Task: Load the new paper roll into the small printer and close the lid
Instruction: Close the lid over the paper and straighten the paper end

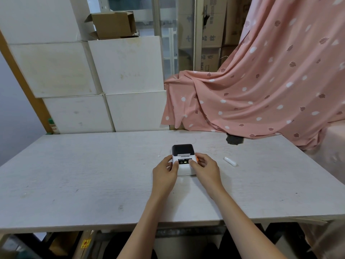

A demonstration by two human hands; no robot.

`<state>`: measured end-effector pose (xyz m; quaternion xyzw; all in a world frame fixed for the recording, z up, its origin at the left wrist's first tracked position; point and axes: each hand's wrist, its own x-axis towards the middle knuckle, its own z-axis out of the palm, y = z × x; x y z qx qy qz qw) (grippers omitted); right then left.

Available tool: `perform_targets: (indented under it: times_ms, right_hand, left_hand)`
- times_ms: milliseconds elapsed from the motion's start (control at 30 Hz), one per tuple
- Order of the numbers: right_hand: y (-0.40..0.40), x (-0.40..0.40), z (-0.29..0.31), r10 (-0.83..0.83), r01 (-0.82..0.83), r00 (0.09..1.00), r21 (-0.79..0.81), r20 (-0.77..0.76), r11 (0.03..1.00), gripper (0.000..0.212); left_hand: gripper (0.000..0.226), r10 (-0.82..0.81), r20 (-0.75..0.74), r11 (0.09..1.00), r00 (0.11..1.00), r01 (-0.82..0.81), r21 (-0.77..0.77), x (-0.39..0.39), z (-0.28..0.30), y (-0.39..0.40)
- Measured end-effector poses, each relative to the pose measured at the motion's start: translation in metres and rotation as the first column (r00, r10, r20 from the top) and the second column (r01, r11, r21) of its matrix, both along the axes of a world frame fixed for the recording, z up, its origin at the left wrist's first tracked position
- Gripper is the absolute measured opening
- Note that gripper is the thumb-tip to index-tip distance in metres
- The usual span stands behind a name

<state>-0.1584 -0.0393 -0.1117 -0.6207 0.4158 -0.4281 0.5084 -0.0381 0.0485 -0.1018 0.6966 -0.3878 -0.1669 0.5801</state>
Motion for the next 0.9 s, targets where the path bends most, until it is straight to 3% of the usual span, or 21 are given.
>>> perform_targets:
  times_ms: [900]
  right_hand:
    - [-0.0006,0.0012,0.0011,-0.026,0.026,0.999,-0.007,-0.042,1.0,0.037]
  left_hand:
    - [0.021,0.0,-0.003,1.0,1.0,0.0,-0.005,-0.0009,0.0017,0.0013]
